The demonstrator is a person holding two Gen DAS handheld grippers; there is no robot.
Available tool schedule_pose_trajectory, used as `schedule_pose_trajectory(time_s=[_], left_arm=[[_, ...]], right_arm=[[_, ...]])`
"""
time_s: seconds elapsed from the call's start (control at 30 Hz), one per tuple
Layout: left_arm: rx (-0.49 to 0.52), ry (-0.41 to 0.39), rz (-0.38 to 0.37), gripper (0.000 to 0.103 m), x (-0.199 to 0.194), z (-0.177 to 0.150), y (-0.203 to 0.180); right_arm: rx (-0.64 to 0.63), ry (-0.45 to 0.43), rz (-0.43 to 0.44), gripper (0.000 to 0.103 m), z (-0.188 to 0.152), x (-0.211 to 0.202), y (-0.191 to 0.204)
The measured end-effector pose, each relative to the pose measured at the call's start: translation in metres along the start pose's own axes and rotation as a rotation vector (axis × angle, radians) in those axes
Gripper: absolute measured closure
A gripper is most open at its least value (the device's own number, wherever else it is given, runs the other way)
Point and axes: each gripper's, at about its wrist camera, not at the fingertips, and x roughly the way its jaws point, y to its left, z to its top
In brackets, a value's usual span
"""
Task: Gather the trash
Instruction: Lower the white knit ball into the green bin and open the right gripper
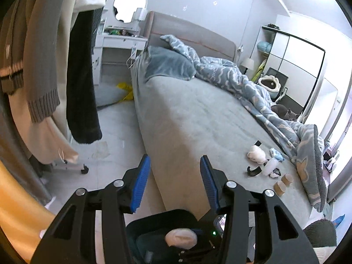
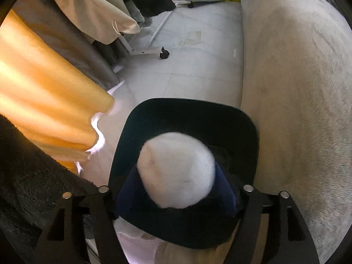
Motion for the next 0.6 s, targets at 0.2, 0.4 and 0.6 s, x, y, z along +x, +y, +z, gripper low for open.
schedule_pose_trajectory(time_s=[0.2,0.4,0.6], left_arm=[[-0.016,-0.028,-0.026,0.051,-0.003,0.006,-0.01],[-0.003,-0.033,-0.058,0.048,0.002,0.01,-0.032],[0.034,-0.017,-0.088,0.046,0.015,0.007,-0.067]], right_arm=[[-0.013,-0.054,0.035,0.019,-0.008,-0.023,-0.003],[-0.016,-0.15,-0.009,0.018,-0.014,-0.063,-0.023],[0.007,-0.245,-0.05,0.017,-0.031,-0.1,-0.048]])
